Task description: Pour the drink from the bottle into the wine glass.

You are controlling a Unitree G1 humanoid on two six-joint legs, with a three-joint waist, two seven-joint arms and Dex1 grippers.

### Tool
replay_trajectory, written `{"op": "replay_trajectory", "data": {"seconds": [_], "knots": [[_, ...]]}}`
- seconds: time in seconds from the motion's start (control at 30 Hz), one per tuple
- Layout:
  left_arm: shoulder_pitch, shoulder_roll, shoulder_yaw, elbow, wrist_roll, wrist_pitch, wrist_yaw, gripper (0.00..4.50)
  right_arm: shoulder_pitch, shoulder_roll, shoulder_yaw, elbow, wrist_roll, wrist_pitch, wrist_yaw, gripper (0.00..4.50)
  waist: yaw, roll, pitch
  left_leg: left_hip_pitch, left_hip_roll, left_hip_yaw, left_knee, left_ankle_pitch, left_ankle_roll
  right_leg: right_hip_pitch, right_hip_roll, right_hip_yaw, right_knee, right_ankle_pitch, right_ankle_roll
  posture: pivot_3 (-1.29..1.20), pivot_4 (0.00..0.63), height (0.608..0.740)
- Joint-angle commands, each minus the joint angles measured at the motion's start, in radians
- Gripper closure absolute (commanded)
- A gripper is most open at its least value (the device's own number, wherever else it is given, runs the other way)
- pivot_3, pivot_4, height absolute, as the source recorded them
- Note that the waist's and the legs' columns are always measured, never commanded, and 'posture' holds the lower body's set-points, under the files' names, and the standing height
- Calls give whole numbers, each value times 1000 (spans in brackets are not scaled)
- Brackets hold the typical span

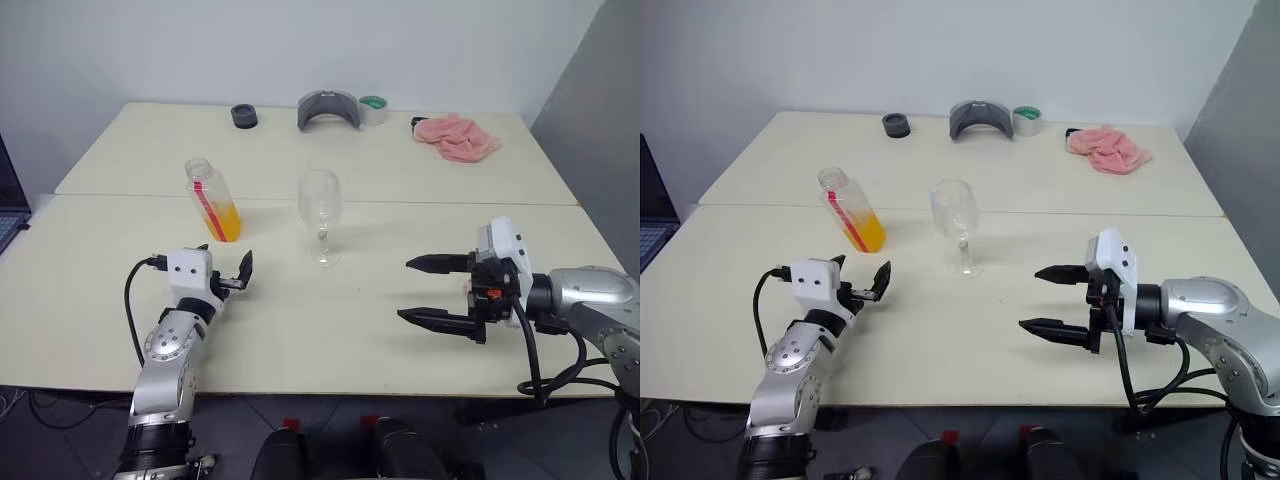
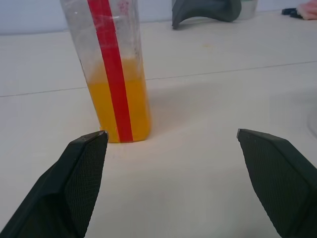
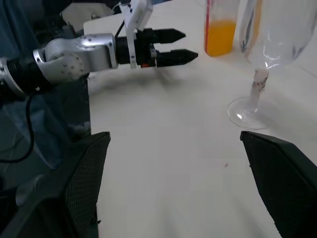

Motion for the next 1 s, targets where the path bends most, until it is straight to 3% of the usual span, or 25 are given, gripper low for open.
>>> {"op": "replay_trajectory", "data": {"seconds": [0.03,0.6,1.0], "knots": [[-33,12,23,20,12,-43,4,0,-26,2,-26,-29,44,13,-42,18,1,0,0,0,0,0,0,0,0,0,0,0,0,0,0,0,150,740],[-152,90,84,168,-29,-78,-85,0,-113,55,20,10,68,1,-102,18,8,-1,0,0,1,0,0,0,0,0,-2,-1,0,0,0,0,150,740],[-326,144,80,374,-12,-131,-160,0,-149,68,23,0,95,8,-144,18,12,-1,0,-1,1,0,-1,0,0,-1,-2,-2,0,0,0,0,150,740]]}}
